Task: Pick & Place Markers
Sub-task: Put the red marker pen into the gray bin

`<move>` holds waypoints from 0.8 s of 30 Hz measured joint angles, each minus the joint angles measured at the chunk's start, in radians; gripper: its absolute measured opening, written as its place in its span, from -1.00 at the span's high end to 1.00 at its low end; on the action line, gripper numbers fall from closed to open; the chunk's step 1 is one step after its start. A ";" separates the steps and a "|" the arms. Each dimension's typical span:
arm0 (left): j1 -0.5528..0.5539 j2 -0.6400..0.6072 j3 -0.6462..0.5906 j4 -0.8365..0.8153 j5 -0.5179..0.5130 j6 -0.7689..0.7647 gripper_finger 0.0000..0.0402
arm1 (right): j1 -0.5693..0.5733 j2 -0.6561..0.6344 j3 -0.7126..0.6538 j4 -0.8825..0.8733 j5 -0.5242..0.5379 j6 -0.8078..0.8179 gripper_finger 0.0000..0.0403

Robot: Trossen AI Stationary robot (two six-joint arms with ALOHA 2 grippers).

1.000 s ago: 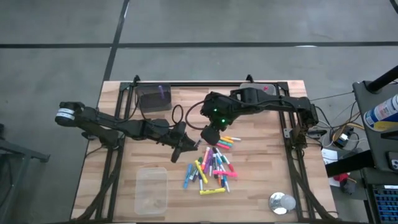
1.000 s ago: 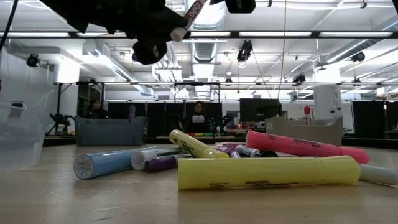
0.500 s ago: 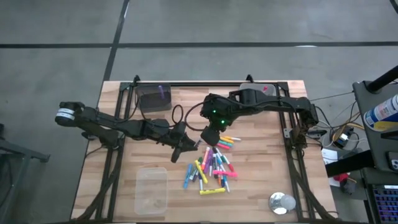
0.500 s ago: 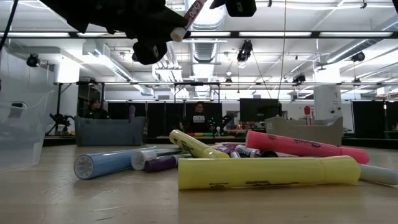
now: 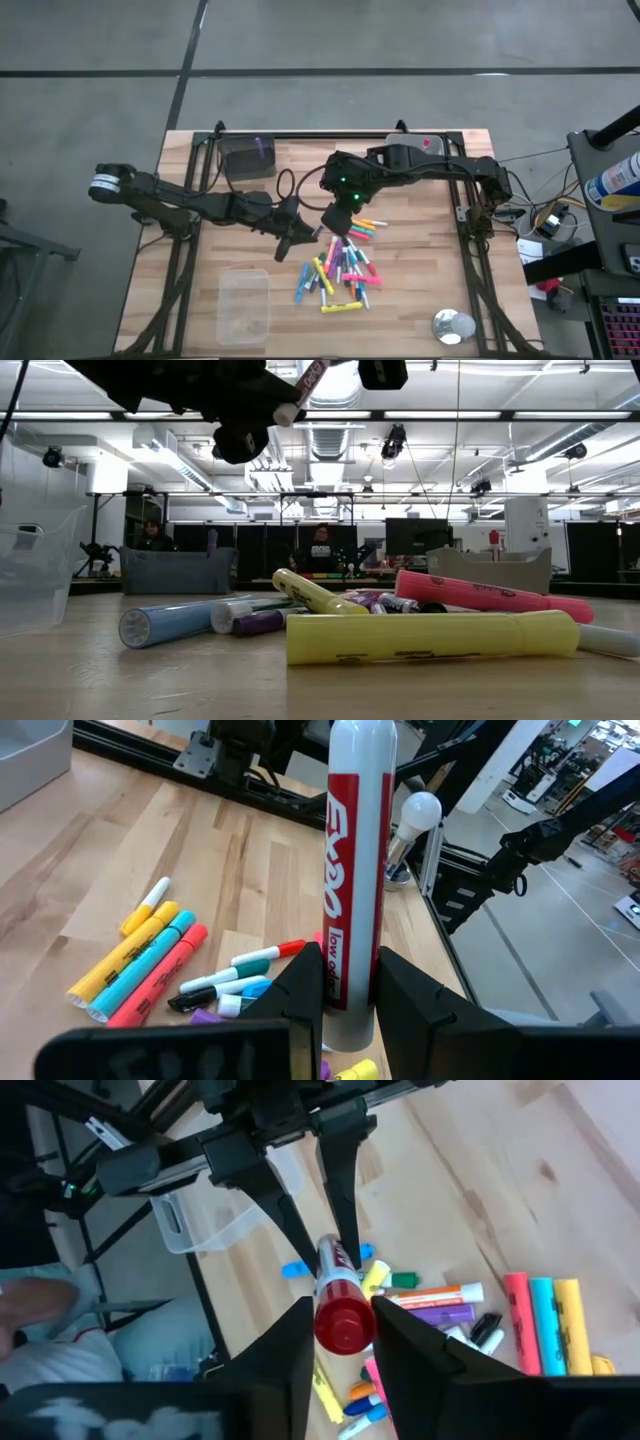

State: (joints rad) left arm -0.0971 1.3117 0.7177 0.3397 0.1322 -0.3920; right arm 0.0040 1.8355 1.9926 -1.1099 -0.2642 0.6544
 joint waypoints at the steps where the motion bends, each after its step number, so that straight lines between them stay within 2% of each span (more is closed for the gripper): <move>1: 0.000 0.000 0.000 0.000 0.000 0.000 0.69 | 0.000 0.000 0.000 0.000 0.000 0.000 0.58; 6: 0.000 0.000 0.000 -0.001 0.001 0.000 0.69 | 0.000 0.000 0.000 0.000 -0.002 0.000 0.68; 13: 0.000 0.000 0.000 0.000 -0.024 -0.016 0.65 | -0.001 0.000 0.000 -0.004 0.000 0.000 0.69; 17: 0.000 0.000 0.000 0.004 -0.094 0.001 0.48 | -0.005 -0.001 0.000 -0.014 0.009 0.015 0.69; 24: 0.001 -0.004 0.000 0.009 -0.125 0.017 0.14 | -0.029 -0.001 -0.001 -0.071 0.034 0.034 0.69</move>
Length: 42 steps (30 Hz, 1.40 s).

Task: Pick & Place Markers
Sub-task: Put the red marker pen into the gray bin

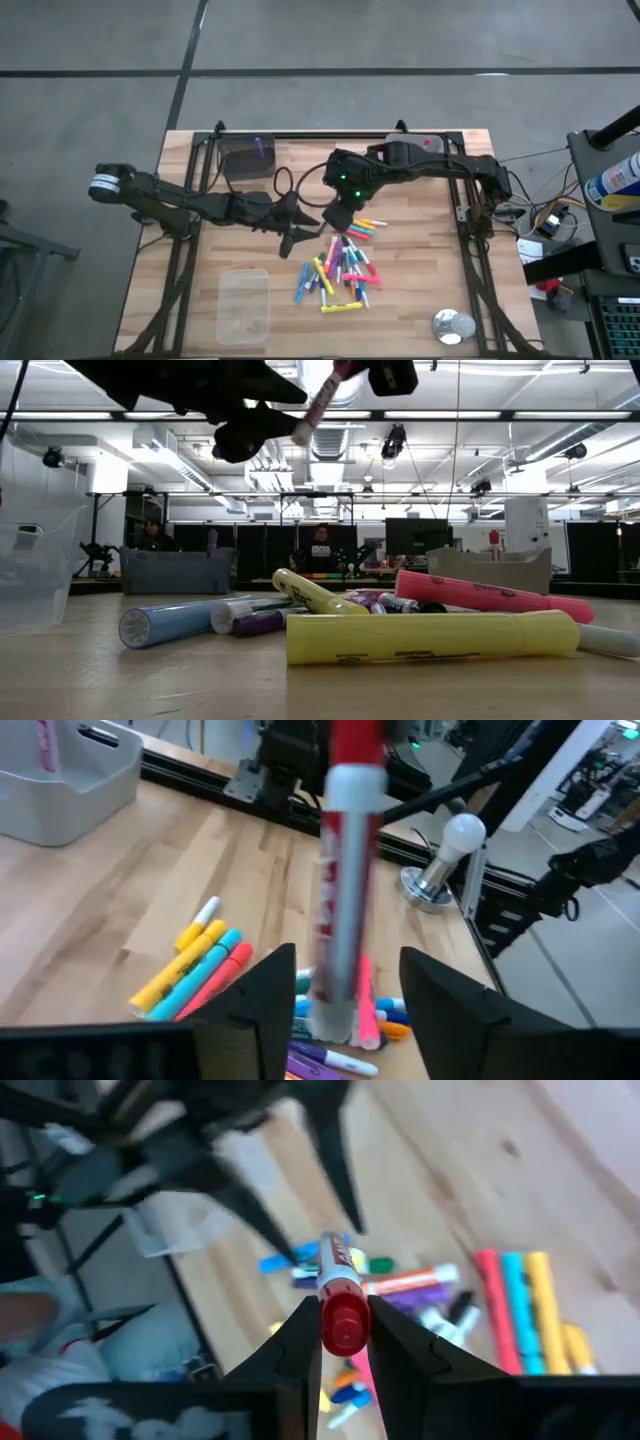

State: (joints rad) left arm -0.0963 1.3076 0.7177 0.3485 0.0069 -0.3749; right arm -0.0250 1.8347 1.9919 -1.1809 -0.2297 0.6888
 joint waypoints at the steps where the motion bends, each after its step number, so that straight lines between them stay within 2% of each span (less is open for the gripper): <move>1: 0.000 -0.002 0.000 0.000 -0.013 0.005 0.12 | -0.007 0.000 0.000 -0.015 0.010 0.002 0.69; 10: 0.000 -0.003 0.000 -0.002 -0.035 0.007 0.09 | -0.090 -0.011 0.015 -0.176 0.122 -0.006 0.70; 24: -0.003 -0.004 0.000 -0.008 -0.025 0.000 0.09 | -0.313 -0.028 0.016 -0.338 0.240 -0.114 0.70; 31: -0.003 -0.004 -0.001 -0.007 -0.023 0.000 0.09 | -0.452 -0.049 0.016 -0.362 0.284 -0.151 0.70; 42: -0.003 -0.004 -0.002 -0.023 -0.022 0.000 0.09 | -0.655 -0.050 -0.011 -0.384 0.287 -0.192 0.70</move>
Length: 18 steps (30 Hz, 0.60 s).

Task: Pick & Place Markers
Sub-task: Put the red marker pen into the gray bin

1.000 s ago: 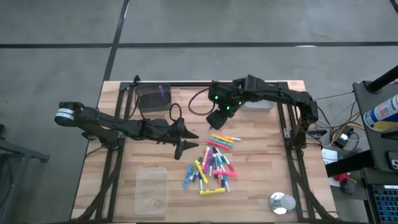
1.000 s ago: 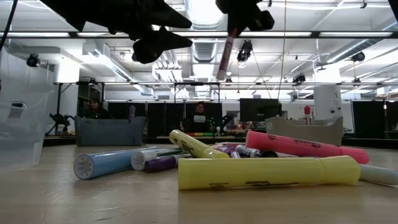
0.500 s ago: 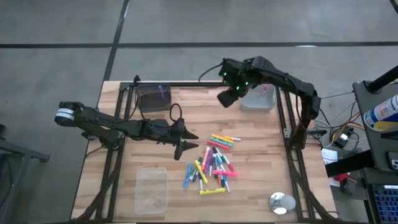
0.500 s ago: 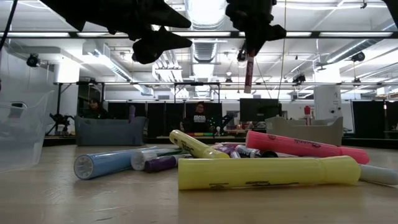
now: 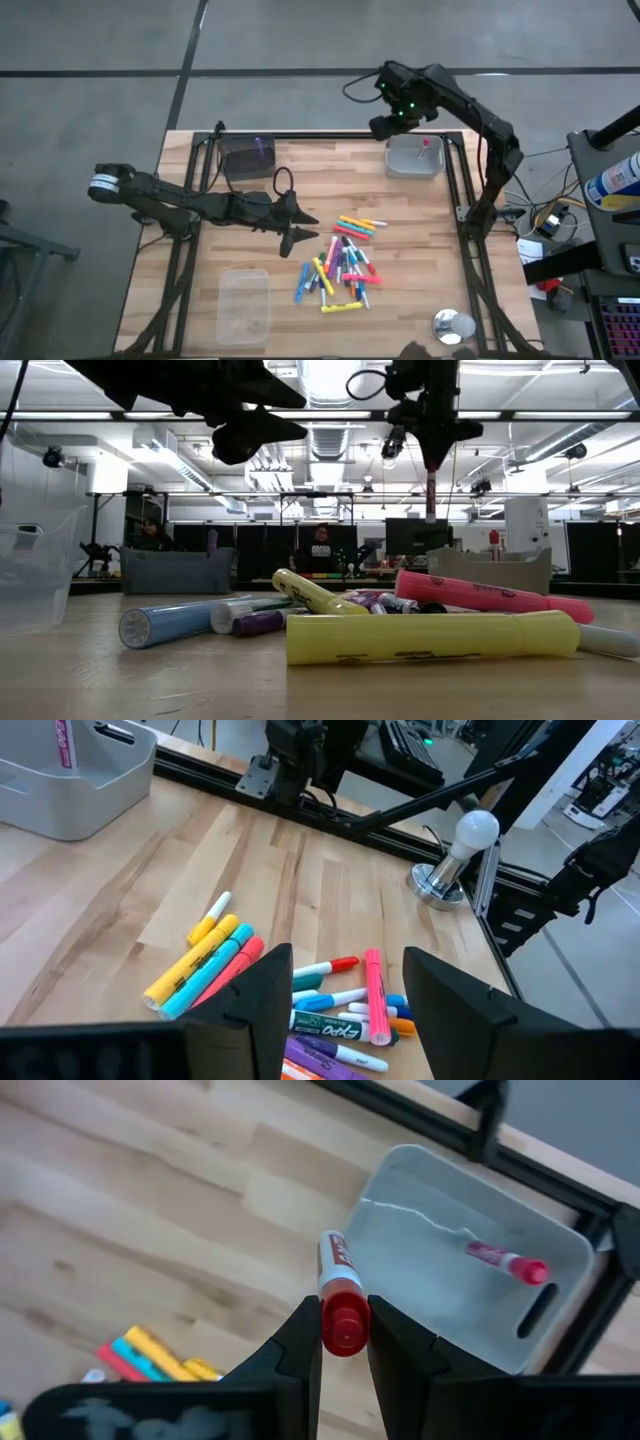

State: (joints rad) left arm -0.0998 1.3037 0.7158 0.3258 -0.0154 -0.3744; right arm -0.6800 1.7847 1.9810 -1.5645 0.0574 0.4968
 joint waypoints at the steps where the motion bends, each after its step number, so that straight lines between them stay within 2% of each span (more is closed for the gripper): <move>1: 0.000 0.000 0.000 -0.005 0.000 0.000 0.09 | -0.014 0.000 -0.004 0.000 0.000 -0.003 0.70; 18: 0.000 0.000 0.000 -0.013 0.000 -0.004 0.09 | -0.160 0.000 -0.208 0.188 -0.011 -0.038 0.70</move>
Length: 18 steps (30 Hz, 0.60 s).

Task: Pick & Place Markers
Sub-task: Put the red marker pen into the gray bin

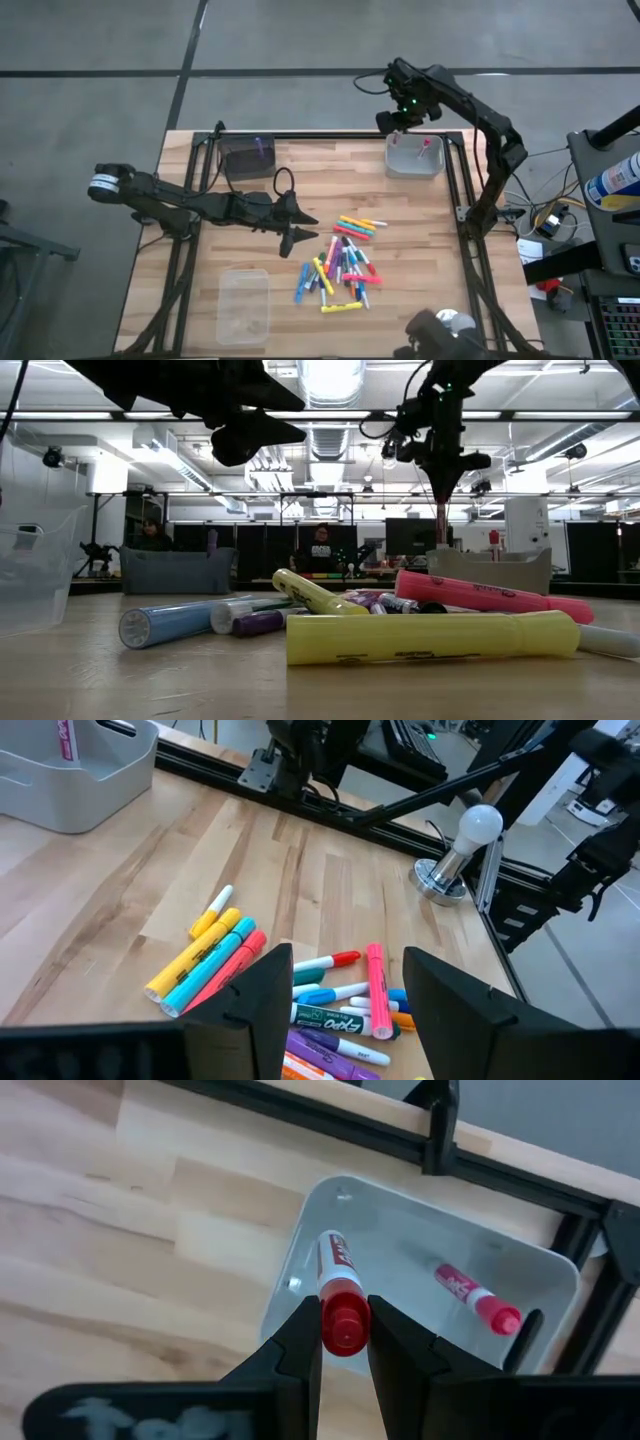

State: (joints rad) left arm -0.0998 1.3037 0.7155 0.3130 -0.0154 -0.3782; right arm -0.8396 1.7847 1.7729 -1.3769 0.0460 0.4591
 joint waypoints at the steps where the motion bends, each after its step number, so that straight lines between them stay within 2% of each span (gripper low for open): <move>1: 0.000 0.000 0.000 0.000 0.000 0.000 0.09 | -0.006 0.000 -0.011 0.005 -0.001 0.000 0.70; 18: 0.000 0.000 0.000 -0.001 0.000 0.000 0.09 | -0.042 0.001 -0.168 0.130 -0.024 0.001 0.70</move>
State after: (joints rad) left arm -0.1001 1.3037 0.7151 0.3122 -0.0156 -0.3786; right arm -0.8819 1.7855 1.6053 -1.2472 0.0216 0.4599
